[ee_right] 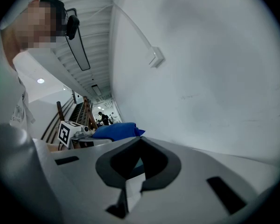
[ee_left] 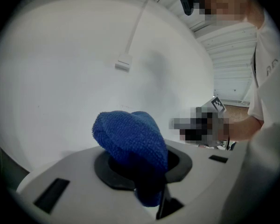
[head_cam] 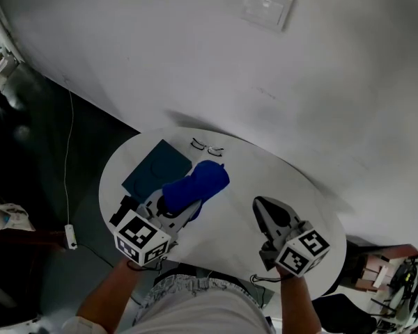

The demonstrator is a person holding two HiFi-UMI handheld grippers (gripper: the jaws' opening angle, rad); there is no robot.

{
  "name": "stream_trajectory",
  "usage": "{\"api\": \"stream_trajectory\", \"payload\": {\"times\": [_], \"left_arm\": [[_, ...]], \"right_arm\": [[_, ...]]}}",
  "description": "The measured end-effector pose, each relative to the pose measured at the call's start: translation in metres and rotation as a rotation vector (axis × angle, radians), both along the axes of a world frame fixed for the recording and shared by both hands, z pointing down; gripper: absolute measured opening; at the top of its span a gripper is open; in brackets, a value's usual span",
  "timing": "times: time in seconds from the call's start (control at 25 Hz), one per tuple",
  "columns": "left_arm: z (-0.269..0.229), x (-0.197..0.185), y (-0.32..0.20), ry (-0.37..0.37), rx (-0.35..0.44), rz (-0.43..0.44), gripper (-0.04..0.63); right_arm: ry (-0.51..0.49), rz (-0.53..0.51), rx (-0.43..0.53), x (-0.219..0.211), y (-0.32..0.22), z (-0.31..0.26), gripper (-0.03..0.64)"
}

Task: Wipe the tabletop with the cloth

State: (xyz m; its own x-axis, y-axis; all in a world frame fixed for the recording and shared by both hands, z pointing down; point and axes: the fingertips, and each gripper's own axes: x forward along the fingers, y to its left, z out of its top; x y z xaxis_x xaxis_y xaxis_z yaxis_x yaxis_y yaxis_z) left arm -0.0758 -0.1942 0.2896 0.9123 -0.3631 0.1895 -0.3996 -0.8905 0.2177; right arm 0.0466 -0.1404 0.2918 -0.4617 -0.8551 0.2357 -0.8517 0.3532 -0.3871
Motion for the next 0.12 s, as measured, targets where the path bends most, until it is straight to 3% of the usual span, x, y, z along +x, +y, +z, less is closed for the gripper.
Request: {"api": "stream_trajectory", "payload": {"times": [0.12], "left_arm": [[0.0007, 0.0019, -0.0014, -0.003, -0.002, -0.001, 0.112]], "right_arm": [[0.002, -0.004, -0.005, 0.0020, -0.0006, 0.0015, 0.006]]}}
